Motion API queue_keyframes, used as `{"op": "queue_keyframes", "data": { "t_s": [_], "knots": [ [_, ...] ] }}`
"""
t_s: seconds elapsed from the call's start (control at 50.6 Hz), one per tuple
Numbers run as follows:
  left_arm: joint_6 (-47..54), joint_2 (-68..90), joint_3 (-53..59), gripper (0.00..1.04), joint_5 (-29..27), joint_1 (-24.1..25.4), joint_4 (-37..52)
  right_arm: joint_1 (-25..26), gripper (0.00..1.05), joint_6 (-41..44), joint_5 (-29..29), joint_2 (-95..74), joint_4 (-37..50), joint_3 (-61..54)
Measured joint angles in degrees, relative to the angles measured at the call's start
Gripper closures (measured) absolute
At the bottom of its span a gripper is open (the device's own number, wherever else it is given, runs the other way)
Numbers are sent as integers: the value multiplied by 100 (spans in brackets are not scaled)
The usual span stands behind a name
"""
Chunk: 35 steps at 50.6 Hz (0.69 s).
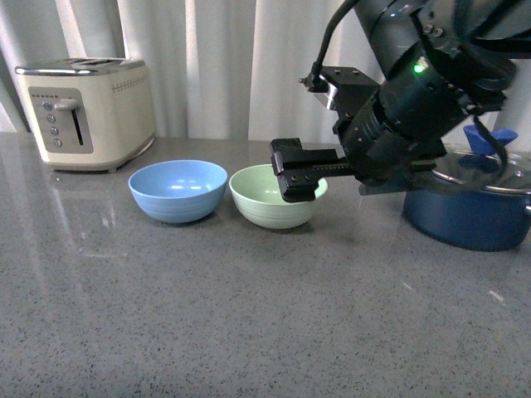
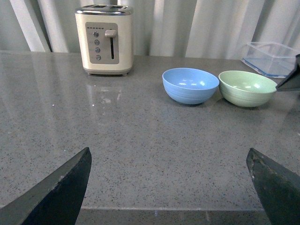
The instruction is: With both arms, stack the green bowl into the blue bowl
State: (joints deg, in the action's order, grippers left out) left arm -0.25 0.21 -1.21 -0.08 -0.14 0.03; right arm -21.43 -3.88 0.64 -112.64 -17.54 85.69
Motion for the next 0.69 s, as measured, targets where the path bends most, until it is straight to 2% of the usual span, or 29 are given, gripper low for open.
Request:
{"op": "queue_keyframes", "data": {
  "t_s": [0.178,0.355,0.494,0.691],
  "knots": [
    [0,0,0,7,0,0,0,179,10,-39,4,-1213,-597,1788],
    [0,0,0,7,2,0,0,358,10,-46,-17,-1958,-1091,3104],
    [0,0,0,7,0,0,0,468,10,-59,-61,-2406,-1355,3917],
    [0,0,0,7,0,0,0,525,10,-90,-72,-2684,-1497,4330]
  ]
}}
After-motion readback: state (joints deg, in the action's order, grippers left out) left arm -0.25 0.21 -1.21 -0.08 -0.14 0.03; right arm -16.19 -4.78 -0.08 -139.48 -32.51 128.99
